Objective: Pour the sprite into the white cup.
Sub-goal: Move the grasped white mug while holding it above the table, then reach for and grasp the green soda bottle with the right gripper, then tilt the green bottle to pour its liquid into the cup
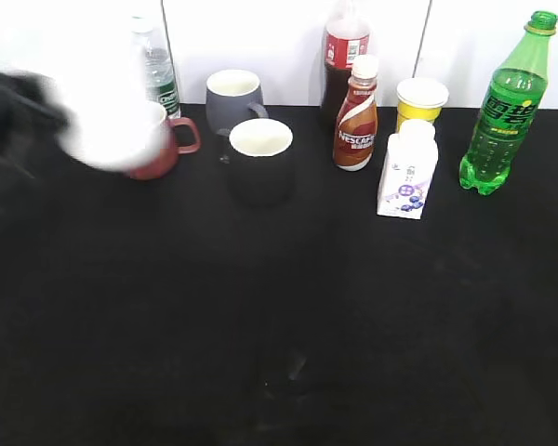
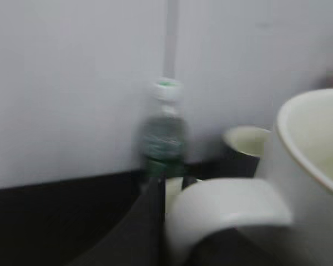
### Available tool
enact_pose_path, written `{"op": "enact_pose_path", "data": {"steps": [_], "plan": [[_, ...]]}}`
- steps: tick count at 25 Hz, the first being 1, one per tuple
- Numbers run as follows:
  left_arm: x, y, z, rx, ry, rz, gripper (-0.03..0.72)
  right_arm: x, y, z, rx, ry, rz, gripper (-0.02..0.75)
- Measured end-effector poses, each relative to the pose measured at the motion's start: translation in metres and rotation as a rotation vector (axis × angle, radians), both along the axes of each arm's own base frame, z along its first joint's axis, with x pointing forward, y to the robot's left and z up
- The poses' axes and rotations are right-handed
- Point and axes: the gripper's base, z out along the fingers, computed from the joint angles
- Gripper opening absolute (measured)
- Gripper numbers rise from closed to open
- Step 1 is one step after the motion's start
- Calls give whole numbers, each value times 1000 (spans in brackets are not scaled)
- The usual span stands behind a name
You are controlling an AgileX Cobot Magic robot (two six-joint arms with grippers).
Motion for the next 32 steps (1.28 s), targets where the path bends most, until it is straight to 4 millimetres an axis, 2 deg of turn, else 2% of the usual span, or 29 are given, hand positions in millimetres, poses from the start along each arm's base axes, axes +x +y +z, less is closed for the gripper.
{"op": "enact_pose_path", "data": {"steps": [2,3,5,9,10,12,18,23,25,28,30,32], "plan": [[-8,-28,0,12,-11,-112,64,48,4,-25,-2,15,31,556],[-10,-36,-2,15,-9,-140,63,73,6,-42,7,44,44,556],[-11,-41,-2,17,-8,-158,63,111,8,-74,59,11,44,556],[-12,-41,-2,18,-10,-161,62,168,10,-142,93,36,47,563],[-12,-41,-2,20,-10,-163,62,180,10,-156,101,51,44,610],[-12,-41,-3,26,-6,-168,62,204,10,-169,109,21,37,668],[-13,-42,-3,35,-7,-181,62,272,10,-200,118,-38,21,672],[-13,-43,-3,38,-8,-185,62,308,11,-225,117,-31,20,659],[-13,-43,-4,39,-5,-185,62,313,13,-229,109,-30,37,608],[-11,-44,-13,45,23,-187,62,314,12,-227,69,-44,45,452],[-11,-44,-14,45,24,-187,62,307,12,-229,46,-65,52,451],[-11,-44,-13,46,22,-191,61,293,13,-222,38,-56,61,450]]}}
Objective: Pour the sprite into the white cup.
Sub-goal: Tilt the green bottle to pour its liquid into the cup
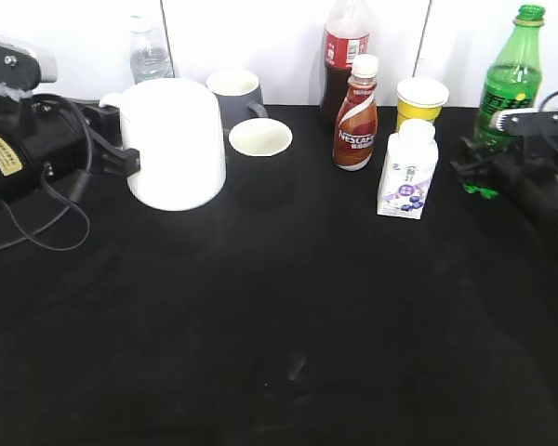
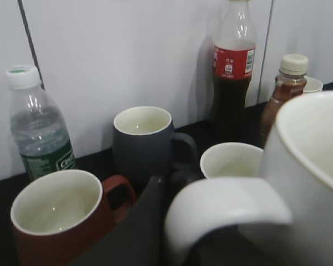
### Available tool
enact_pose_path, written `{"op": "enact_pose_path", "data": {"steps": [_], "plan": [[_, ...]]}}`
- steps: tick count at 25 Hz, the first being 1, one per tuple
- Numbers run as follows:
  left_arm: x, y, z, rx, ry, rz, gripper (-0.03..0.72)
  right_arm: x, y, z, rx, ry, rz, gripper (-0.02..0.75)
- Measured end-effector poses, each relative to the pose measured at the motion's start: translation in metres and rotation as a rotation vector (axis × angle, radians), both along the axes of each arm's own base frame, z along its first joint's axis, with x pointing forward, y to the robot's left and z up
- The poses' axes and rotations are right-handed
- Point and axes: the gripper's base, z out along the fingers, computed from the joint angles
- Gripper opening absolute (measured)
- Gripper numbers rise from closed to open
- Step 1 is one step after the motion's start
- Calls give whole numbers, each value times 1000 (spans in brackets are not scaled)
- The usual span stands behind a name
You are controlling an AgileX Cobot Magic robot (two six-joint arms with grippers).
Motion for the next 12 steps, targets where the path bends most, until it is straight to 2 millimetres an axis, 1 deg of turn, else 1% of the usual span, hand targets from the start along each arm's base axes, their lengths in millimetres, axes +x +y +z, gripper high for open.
{"op": "enact_pose_path", "data": {"steps": [1,3,4,5,6,7,9,10,12], "plan": [[0,0,0,1,-3,-4,61,-7,1,11,-9,-5,18,450],[-1,-1,0,5,-8,-15,61,-13,7,57,-39,-90,89,438],[-1,-1,1,1,-18,-19,61,-15,14,86,-73,-153,156,423],[-1,-2,2,-5,-27,-21,61,-19,24,109,-101,-194,209,420],[-1,-2,3,-19,-33,-24,60,-23,38,126,-122,-205,250,420],[-1,-2,5,-35,-38,-24,60,-25,54,135,-162,-205,296,419],[-1,-2,5,-41,-38,-24,60,-27,95,141,-253,-201,419,418],[-1,-2,5,-42,-37,-24,60,-28,116,143,-326,-197,490,418],[-1,-2,5,-42,-37,-24,60,-33,151,151,-489,-259,600,406]]}}
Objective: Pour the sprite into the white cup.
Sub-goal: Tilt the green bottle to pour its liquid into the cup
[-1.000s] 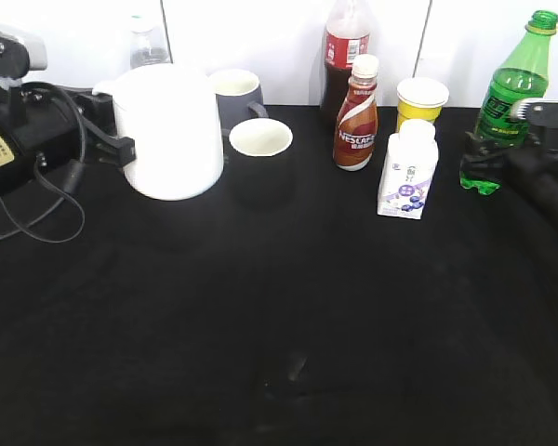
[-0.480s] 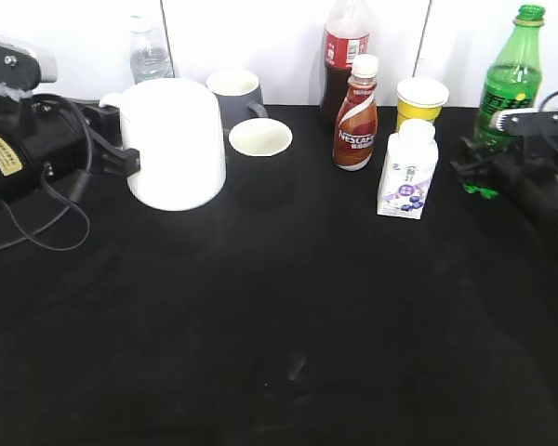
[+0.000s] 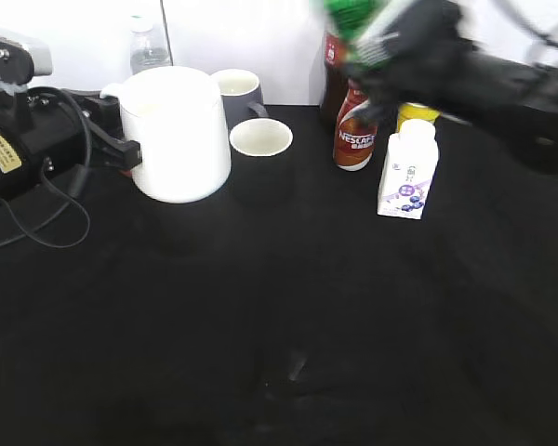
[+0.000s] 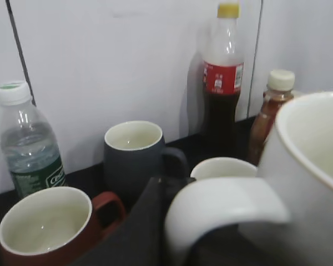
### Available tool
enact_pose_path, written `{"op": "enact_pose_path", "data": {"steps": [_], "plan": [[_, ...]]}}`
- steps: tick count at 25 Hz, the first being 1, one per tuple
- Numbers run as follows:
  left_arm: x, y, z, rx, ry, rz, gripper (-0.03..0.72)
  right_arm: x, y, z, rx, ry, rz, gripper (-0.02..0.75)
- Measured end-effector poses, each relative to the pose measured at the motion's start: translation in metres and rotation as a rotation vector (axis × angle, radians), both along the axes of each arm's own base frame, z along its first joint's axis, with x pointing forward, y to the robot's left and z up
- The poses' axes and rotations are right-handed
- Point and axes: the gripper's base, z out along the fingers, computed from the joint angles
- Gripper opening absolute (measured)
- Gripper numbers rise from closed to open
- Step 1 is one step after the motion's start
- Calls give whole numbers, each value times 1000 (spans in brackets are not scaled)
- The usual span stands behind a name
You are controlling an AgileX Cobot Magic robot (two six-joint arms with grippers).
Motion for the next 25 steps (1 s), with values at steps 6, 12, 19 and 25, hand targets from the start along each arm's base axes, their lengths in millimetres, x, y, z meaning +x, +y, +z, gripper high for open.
{"op": "enact_pose_path", "data": {"steps": [6,12,19,25], "plan": [[1,0,-8,21,38,0,60,-7,24,-10,-376,-242,115,400],[-2,-3,-10,60,40,-50,60,-2,18,-10,-590,-375,53,398],[-2,-2,-16,104,92,-46,60,0,15,-9,-689,-438,32,396],[-3,-4,-17,118,87,-67,60,1,14,-9,-749,-476,21,396]]}}
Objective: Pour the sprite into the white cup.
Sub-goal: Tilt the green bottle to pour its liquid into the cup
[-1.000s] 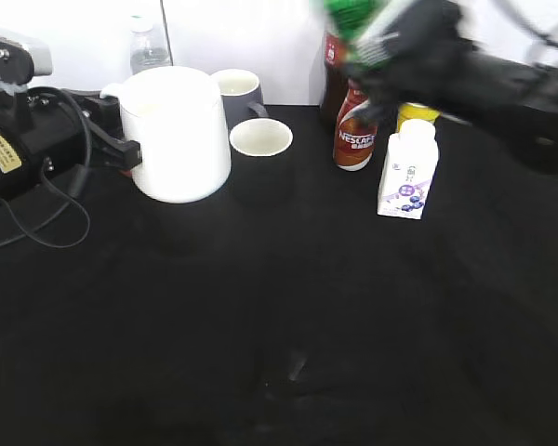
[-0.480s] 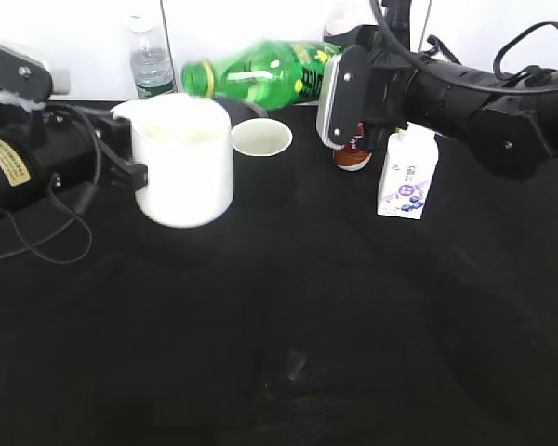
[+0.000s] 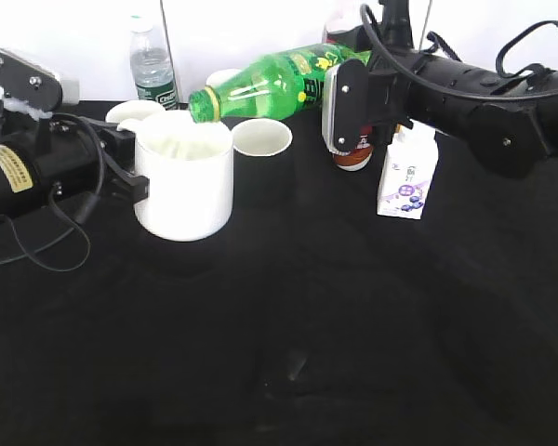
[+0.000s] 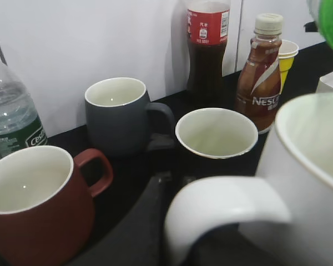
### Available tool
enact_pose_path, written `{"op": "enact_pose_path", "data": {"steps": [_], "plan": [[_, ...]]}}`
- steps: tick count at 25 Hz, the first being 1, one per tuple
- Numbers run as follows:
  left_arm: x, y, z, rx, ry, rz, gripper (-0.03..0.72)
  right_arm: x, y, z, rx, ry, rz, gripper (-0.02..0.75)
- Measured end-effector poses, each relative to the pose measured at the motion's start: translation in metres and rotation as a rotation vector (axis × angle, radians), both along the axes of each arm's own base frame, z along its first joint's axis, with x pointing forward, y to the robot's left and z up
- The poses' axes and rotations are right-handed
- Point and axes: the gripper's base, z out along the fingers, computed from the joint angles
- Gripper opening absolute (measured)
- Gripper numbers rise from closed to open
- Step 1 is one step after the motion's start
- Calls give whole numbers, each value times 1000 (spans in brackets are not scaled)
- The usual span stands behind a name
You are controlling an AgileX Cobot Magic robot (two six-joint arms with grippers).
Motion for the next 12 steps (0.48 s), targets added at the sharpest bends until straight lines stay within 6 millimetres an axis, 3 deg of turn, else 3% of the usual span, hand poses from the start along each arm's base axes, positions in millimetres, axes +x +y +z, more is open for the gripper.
{"op": "enact_pose_path", "data": {"steps": [12], "plan": [[0,0,0,5,-2,-7,60,1,-1,4,-24,-65,-6,393]]}}
